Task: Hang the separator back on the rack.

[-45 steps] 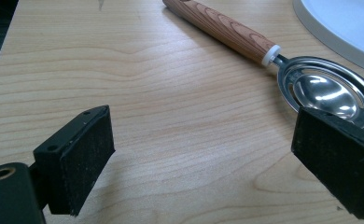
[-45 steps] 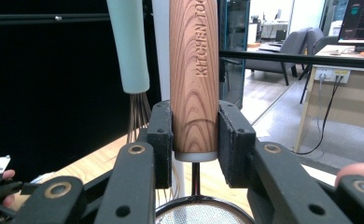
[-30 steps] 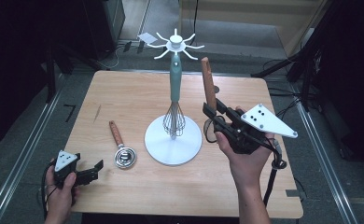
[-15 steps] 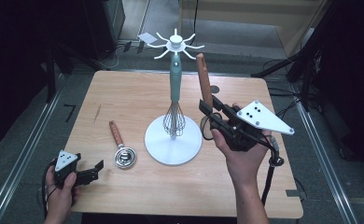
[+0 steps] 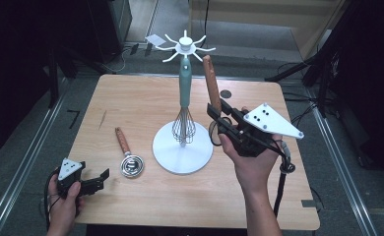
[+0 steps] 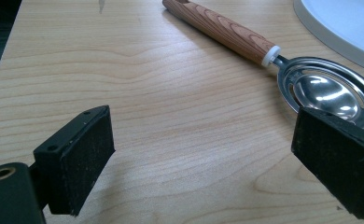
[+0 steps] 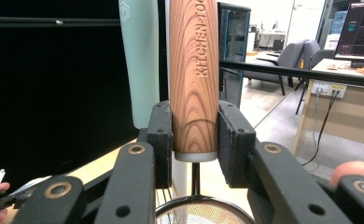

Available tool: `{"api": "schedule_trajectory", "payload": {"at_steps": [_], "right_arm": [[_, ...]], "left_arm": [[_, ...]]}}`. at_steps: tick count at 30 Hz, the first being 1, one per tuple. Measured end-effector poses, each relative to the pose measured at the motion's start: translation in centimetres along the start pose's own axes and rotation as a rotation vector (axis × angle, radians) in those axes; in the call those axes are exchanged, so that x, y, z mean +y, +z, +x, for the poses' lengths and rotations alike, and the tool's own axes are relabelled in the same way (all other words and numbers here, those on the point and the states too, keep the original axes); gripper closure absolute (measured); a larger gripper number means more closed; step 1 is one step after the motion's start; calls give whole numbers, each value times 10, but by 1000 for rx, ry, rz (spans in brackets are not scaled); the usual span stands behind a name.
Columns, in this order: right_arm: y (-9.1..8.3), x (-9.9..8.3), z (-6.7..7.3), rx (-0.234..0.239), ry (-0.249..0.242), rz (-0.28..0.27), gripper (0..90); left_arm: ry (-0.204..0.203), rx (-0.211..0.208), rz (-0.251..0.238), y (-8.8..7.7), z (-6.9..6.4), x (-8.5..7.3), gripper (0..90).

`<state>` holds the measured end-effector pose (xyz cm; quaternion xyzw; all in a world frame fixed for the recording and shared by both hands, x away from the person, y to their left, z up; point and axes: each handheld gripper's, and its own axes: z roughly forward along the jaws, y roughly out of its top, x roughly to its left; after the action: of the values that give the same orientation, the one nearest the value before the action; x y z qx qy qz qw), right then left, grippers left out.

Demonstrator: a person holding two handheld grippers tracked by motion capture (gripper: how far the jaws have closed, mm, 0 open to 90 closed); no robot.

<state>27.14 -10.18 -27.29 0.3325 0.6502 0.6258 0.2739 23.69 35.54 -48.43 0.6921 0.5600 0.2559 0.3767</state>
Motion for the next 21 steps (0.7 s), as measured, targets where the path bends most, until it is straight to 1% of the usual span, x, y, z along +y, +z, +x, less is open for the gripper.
{"api": "schedule_trajectory", "payload": {"at_steps": [10, 15, 19, 21], "right_arm": [[5, 0, 4, -16, 2, 13, 709], [8, -1, 6, -21, -7, 13, 709], [9, -2, 6, -21, 3, 13, 707], [9, -3, 5, -11, 9, 8, 706]], "left_arm": [[-1, -2, 5, 0, 0, 0, 59], [-5, -1, 7, 0, 0, 0, 59], [-4, -2, 9, 1, 0, 0, 60], [-4, -2, 8, 1, 1, 0, 59]]}}
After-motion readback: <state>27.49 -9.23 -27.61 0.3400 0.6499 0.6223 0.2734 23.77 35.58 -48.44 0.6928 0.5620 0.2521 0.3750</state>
